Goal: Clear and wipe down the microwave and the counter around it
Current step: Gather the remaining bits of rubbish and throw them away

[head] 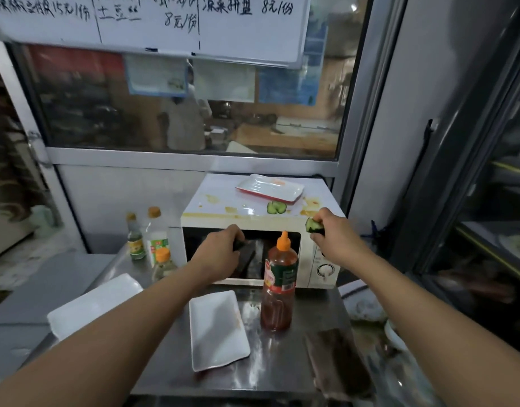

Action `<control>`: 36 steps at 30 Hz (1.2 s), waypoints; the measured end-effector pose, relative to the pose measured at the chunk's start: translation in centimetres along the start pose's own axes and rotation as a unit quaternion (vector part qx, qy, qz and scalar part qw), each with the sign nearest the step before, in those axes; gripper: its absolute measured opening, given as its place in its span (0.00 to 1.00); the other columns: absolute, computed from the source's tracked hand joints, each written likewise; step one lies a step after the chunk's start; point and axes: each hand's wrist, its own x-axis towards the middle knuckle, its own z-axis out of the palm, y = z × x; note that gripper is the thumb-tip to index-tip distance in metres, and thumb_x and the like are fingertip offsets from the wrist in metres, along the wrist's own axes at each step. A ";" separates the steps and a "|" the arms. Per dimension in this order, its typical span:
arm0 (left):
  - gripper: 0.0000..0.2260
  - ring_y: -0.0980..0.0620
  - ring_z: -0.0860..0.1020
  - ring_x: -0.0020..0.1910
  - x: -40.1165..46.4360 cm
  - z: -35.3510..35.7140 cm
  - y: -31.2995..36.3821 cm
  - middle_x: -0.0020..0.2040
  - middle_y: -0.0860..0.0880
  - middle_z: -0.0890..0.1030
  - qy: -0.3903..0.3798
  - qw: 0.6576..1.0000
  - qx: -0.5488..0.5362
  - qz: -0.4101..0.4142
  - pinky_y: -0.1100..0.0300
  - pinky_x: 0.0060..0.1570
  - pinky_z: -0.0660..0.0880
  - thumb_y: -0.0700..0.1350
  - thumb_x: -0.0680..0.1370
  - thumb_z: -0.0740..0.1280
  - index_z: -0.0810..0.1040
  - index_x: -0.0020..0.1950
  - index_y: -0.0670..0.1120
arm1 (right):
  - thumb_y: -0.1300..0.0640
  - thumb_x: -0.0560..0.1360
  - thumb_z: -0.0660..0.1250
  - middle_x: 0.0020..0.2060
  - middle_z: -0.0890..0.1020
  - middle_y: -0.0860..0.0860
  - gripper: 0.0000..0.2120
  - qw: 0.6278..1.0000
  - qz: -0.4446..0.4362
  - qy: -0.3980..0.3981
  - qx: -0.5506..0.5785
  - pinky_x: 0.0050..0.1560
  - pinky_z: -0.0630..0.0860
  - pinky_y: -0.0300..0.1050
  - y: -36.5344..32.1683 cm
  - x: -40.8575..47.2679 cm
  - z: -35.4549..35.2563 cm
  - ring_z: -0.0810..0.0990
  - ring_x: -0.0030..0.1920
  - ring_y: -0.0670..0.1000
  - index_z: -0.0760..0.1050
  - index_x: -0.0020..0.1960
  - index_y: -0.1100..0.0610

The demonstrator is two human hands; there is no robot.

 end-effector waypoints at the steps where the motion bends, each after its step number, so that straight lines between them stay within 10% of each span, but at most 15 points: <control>1: 0.15 0.45 0.76 0.54 0.2 0.0 -0.2 0.56 0.44 0.79 0.001 1.000 0.001 -0.006 0.57 0.52 0.74 0.38 0.75 0.65 0.72 0.61 0.45 | 0.57 0.77 0.65 0.54 0.77 0.55 0.16 1.000 0.000 0.001 0.000 0.43 0.70 0.44 -0.1 0.6 0.2 0.74 0.47 0.53 0.67 0.62 0.57; 21: 0.13 0.45 0.77 0.54 12.5 2.0 -1.8 0.56 0.45 0.79 0.023 0.996 0.040 -0.070 0.59 0.47 0.72 0.38 0.75 0.64 0.74 0.59 0.45 | 0.59 0.74 0.64 0.44 0.70 0.51 0.08 0.997 -0.061 -0.045 0.023 0.40 0.67 0.47 0.0 16.5 6.8 0.70 0.44 0.53 0.65 0.48 0.57; 36: 0.12 0.46 0.78 0.52 15.3 2.1 -4.3 0.56 0.46 0.80 -0.002 0.999 -0.002 -0.047 0.55 0.50 0.76 0.44 0.77 0.66 0.73 0.60 0.47 | 0.57 0.76 0.61 0.53 0.72 0.57 0.12 0.998 -0.032 -0.048 -0.003 0.45 0.67 0.47 -0.7 17.8 10.6 0.70 0.52 0.56 0.67 0.58 0.60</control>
